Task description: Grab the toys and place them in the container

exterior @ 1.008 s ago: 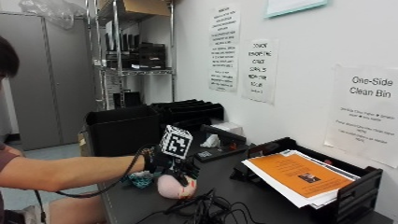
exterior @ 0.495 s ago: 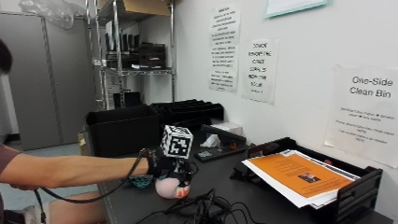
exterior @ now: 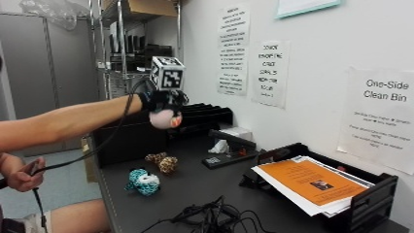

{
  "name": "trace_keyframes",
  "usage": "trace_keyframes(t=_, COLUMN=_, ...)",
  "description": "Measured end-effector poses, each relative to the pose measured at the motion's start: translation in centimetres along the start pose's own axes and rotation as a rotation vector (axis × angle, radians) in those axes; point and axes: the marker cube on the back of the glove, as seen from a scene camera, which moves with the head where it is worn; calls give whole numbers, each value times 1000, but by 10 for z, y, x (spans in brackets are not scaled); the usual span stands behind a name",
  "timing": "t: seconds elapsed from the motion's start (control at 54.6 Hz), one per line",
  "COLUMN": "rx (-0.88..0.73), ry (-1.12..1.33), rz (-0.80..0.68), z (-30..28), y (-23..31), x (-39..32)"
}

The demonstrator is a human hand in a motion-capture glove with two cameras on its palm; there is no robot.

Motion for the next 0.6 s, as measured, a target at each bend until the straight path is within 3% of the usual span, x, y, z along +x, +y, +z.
trace_keyframes(t=0.092, rx=29, ry=-149, rz=-294, z=-30, y=28, x=-75)
trace_keyframes(t=0.22, rx=41, ry=-140, rz=-464, z=-29, y=56, x=-175)
trace_keyframes(t=0.366, rx=-10, ry=-128, rz=-629, z=13, y=91, x=-294)
trace_keyframes(t=0.513, rx=-17, ry=-126, rz=-723, z=52, y=111, x=-353)
trace_keyframes(t=0.605, rx=3, ry=-142, rz=-852, z=64, y=124, x=-351)
